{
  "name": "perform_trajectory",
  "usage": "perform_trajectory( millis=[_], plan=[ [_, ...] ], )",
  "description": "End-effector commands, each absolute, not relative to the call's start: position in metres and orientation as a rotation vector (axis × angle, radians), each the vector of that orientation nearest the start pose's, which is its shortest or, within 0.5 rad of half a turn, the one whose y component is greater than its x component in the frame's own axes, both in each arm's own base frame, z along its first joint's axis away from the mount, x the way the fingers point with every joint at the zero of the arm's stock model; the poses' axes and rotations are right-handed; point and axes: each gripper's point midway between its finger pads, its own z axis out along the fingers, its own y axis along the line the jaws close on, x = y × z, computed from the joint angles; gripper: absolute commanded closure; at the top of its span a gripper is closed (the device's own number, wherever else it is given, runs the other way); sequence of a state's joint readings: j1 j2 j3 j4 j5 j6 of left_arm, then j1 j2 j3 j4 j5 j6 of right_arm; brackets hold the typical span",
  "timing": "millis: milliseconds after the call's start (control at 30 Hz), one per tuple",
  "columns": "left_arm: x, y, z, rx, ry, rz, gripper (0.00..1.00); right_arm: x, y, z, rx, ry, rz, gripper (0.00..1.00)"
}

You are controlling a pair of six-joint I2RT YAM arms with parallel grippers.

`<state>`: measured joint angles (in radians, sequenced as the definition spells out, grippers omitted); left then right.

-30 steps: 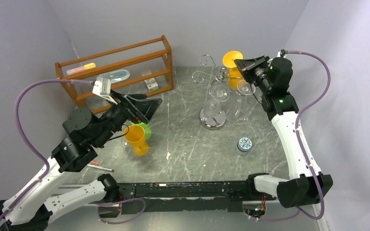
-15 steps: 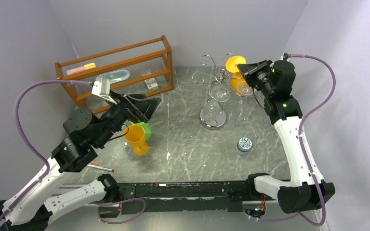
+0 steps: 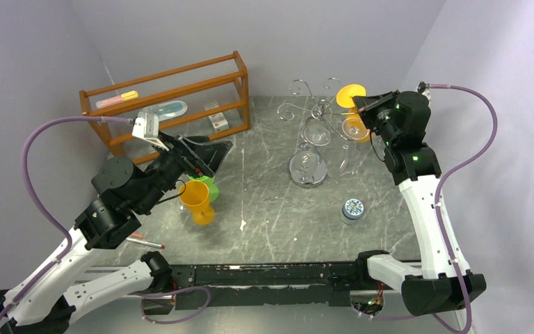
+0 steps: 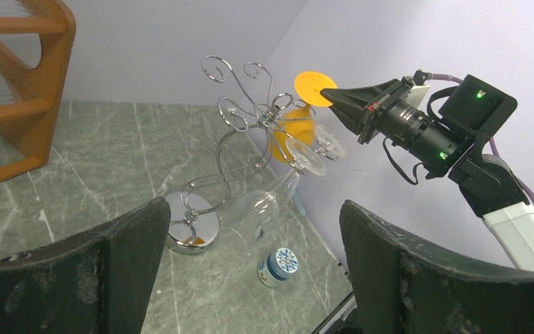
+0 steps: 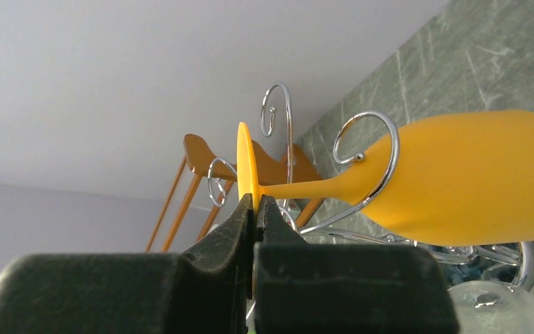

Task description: Place the wine glass upside down on the wine glass rack

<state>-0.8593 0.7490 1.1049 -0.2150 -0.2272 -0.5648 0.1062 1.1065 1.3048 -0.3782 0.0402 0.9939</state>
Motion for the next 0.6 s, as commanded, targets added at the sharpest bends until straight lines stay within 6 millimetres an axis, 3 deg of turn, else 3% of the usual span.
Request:
perform_trajectory(
  millis=[0,567],
  plan=[
    [0.203,-0.206,0.429,0.023,1.526,-0.983,0.05,0.363,0.051,0.403,0.813,1.551,0.691,1.00],
    [0.203,-0.206,0.429,0.030,1.530,-0.976,0.05,0.374,0.034,0.407,0.805,1.444,0.619,1.00]
  ],
)
